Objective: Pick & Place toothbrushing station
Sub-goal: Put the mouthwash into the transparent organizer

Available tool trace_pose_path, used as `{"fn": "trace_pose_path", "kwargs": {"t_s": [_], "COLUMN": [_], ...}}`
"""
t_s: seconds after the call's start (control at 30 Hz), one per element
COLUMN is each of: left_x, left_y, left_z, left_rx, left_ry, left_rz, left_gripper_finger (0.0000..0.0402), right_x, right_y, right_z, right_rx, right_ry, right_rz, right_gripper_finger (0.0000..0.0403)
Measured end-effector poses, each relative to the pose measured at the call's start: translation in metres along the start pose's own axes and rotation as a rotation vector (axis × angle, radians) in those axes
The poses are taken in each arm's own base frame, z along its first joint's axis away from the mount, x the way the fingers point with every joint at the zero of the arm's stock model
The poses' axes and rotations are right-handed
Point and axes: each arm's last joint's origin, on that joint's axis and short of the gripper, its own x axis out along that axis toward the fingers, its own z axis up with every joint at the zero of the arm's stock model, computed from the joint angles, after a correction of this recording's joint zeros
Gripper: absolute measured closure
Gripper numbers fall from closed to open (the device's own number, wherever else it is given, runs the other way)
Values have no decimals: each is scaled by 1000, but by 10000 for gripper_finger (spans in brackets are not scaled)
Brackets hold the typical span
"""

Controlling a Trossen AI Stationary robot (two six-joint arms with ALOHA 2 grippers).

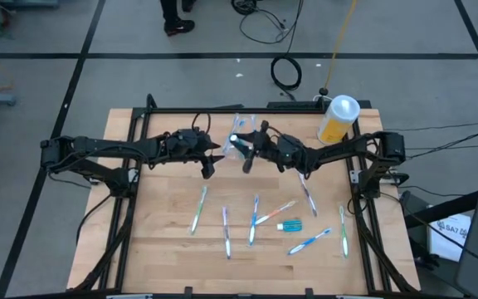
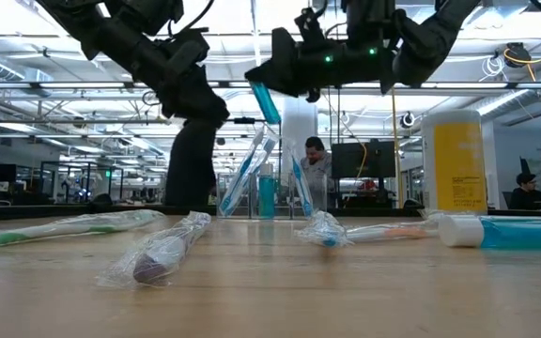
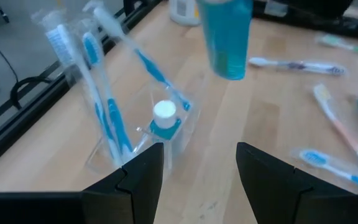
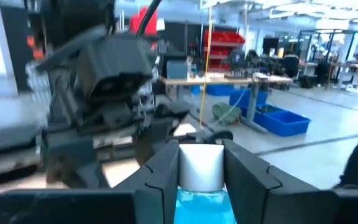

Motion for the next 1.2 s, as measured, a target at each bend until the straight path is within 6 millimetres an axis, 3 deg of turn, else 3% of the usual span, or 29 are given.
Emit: {"fn": "trace_pose_path", "kwargs": {"t_s": [0.3, 0.5, 1.2], "left_x": [2, 13, 16], "left_y": [-21, -32, -28], "left_z": [15, 17, 24], "left_rx": [13, 30, -2], "left_ry": [-178, -271, -364], "left_rz": [-128, -156, -37], "left_gripper_finger": [192, 192, 192], "right_x": [-3, -5, -7], "right_y": [10, 18, 23], "right_z": [9, 12, 16], "right_rx": [50, 55, 72], "right_ry": [-94, -115, -159], "right_rz": [28, 39, 65], "right_gripper_finger": [304, 302, 303]}}
